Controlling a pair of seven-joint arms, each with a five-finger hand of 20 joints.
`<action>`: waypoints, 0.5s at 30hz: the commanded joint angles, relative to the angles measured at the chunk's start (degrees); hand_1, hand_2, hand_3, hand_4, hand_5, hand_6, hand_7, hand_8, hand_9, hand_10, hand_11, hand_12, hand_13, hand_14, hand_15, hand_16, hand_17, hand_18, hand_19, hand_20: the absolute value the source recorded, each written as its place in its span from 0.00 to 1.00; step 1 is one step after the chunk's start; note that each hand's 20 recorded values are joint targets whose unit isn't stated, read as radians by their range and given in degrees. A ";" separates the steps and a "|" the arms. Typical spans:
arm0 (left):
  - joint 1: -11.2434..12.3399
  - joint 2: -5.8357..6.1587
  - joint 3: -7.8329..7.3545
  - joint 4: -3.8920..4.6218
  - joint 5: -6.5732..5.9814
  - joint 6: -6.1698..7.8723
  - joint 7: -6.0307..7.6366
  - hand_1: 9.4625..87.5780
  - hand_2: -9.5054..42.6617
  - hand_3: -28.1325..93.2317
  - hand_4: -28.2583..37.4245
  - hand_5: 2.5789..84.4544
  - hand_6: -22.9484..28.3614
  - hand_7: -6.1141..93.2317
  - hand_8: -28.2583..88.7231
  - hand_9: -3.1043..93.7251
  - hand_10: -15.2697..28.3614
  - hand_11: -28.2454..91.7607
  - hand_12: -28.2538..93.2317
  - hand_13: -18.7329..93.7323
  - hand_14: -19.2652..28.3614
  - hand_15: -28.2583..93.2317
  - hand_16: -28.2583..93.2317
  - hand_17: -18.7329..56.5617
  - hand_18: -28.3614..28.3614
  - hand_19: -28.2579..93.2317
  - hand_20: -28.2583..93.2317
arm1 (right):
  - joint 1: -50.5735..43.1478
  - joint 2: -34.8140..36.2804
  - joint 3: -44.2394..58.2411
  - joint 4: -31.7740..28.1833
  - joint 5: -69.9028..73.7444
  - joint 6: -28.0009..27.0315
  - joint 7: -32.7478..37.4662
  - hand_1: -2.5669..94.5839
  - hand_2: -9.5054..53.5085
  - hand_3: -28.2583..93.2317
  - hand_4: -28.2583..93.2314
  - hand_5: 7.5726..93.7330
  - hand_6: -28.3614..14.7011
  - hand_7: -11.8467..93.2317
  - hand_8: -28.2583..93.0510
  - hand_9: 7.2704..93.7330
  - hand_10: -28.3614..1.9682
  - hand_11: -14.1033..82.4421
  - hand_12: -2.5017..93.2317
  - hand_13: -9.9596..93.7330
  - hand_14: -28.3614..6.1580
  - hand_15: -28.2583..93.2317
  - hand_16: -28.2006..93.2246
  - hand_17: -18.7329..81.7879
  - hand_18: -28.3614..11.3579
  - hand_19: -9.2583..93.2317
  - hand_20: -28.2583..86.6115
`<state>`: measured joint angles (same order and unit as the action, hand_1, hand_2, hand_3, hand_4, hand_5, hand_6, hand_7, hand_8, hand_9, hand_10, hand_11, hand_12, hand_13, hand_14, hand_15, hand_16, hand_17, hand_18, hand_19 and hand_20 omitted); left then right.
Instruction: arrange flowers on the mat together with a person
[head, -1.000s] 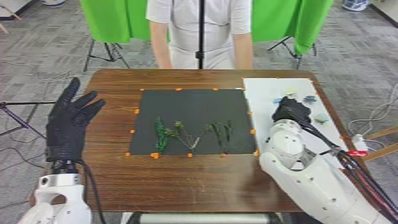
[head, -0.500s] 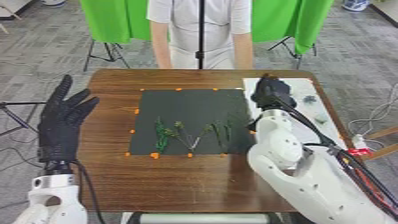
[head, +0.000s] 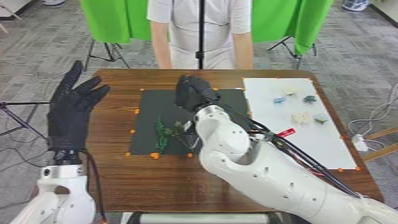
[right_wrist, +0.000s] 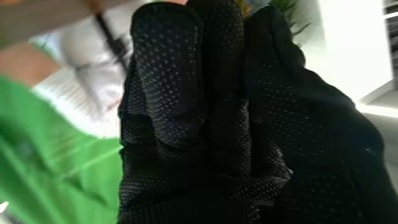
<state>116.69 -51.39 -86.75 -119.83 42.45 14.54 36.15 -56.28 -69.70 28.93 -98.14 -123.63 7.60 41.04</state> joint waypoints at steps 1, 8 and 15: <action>-4.13 0.21 2.00 1.08 -1.21 -0.86 0.39 0.16 0.33 0.84 0.01 0.32 0.52 0.18 0.16 0.37 0.76 0.41 0.32 0.39 0.91 0.58 0.19 0.19 0.96 0.73 0.27 | 1.15 -4.10 -4.30 4.75 1.21 -1.91 -2.62 0.69 0.00 0.73 0.00 0.82 0.70 0.41 0.21 0.98 0.79 0.25 0.41 0.91 0.74 0.60 0.47 0.51 0.46 0.74 0.39; -3.95 0.52 2.19 0.94 -0.82 -0.84 -0.24 0.17 0.33 0.83 0.00 0.34 0.57 0.15 0.16 0.42 0.84 0.43 0.31 0.46 0.99 0.65 0.16 0.24 0.99 0.77 0.26 | 4.21 -4.64 -10.77 8.69 -0.82 -1.27 -5.07 0.70 0.00 0.71 0.00 0.80 0.73 0.46 0.17 0.97 0.81 0.27 0.40 0.90 0.76 0.63 0.45 0.52 0.49 0.72 0.41; -3.56 1.67 2.90 0.56 -1.67 0.29 0.69 0.20 0.36 0.80 0.00 0.37 0.64 0.08 0.18 0.45 0.99 0.40 0.31 0.56 1.00 0.66 0.08 0.36 1.00 0.94 0.00 | 4.73 -5.51 -12.91 9.13 -3.05 -1.49 -6.68 0.70 0.00 0.69 0.00 0.77 0.76 0.50 0.13 0.96 0.83 0.29 0.40 0.88 0.77 0.65 0.42 0.52 0.53 0.70 0.42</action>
<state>112.18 -50.76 -84.66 -119.07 42.01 14.20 36.14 -51.33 -73.60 15.49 -88.73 -123.37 6.18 36.57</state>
